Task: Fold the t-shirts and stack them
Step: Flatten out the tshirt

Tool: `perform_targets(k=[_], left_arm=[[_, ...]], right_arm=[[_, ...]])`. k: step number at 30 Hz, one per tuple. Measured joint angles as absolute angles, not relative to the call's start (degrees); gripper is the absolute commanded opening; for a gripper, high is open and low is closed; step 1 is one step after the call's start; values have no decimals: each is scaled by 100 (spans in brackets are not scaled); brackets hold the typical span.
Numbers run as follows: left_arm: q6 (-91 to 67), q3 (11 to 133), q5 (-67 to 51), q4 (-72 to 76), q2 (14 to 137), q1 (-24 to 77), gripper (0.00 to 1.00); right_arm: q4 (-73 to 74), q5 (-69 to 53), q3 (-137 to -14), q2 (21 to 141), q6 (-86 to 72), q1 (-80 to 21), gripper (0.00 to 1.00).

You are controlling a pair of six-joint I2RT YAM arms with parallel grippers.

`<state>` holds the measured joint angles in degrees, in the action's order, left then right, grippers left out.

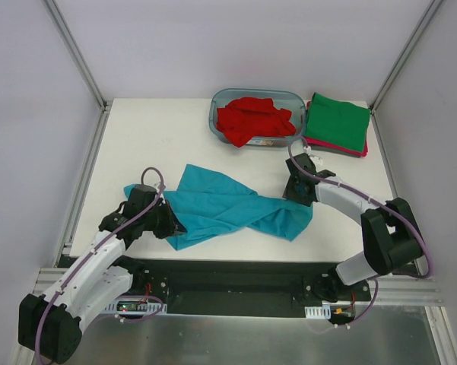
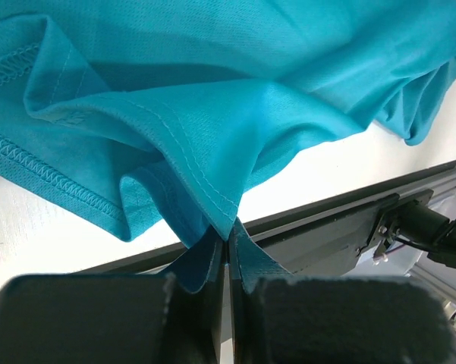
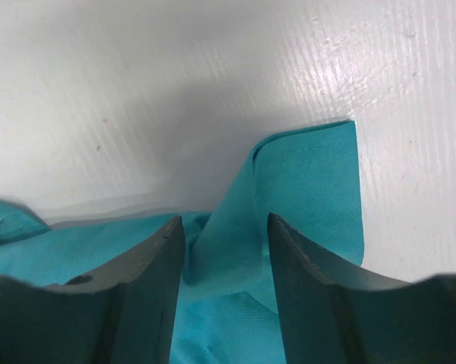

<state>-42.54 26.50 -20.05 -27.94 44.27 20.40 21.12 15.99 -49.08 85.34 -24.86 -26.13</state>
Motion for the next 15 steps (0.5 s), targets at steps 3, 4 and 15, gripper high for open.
perform_targets(k=[3,4,15], left_arm=[[-4250,2757,-2008,-2884,4364,2040,0],[-4250,2805,-2008,-2928,4335,2040,0],[-4136,4252,-1841,-3096,4493,2040,0]], right_arm=[[2141,1739,-4908,8613,-2563,-2620,20],[2150,1787,-4910,8608,-2576,-2628,18],[2716,2571,-5297,6831,-2259,-2637,0]])
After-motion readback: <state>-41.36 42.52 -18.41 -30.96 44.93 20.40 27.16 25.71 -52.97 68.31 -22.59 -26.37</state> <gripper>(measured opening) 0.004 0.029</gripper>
